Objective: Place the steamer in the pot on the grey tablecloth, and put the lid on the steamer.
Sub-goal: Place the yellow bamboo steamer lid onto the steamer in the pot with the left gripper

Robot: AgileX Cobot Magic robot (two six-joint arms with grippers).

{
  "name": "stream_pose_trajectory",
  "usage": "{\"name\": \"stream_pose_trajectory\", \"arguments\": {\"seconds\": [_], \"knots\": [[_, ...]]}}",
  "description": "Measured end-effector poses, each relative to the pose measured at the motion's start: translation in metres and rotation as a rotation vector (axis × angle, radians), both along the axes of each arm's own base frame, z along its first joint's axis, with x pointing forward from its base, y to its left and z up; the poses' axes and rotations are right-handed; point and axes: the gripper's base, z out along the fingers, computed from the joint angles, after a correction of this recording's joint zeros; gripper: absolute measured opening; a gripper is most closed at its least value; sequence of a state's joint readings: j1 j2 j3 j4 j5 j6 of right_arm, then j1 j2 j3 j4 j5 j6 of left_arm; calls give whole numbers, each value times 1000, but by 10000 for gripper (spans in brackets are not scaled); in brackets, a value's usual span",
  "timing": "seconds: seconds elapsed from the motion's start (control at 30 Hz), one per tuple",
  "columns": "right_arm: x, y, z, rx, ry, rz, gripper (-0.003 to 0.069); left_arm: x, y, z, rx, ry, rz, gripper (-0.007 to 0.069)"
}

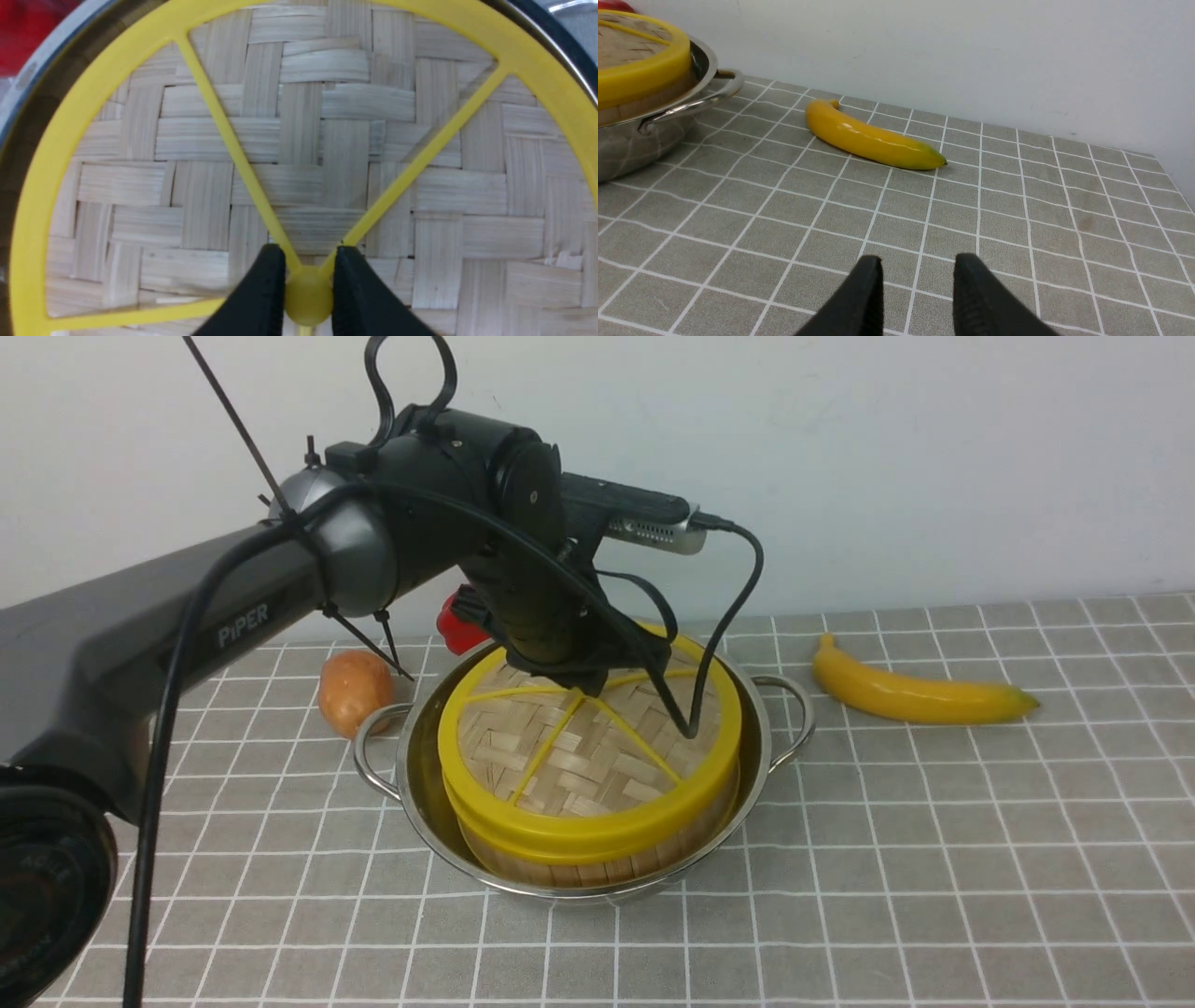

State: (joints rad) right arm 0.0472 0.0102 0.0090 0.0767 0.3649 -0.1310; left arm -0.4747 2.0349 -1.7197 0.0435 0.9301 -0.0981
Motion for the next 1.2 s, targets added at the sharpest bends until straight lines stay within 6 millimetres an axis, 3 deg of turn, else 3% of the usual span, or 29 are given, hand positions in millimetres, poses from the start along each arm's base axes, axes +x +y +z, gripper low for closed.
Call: {"name": "stream_pose_trajectory", "arguments": {"seconds": [0.23,1.2], "knots": [[0,0,0,0,0,0,240,0,0,-2,-31,25,79,123],[0,0,0,0,0,0,240,2,4,-1,12,-1,104,123]]}}
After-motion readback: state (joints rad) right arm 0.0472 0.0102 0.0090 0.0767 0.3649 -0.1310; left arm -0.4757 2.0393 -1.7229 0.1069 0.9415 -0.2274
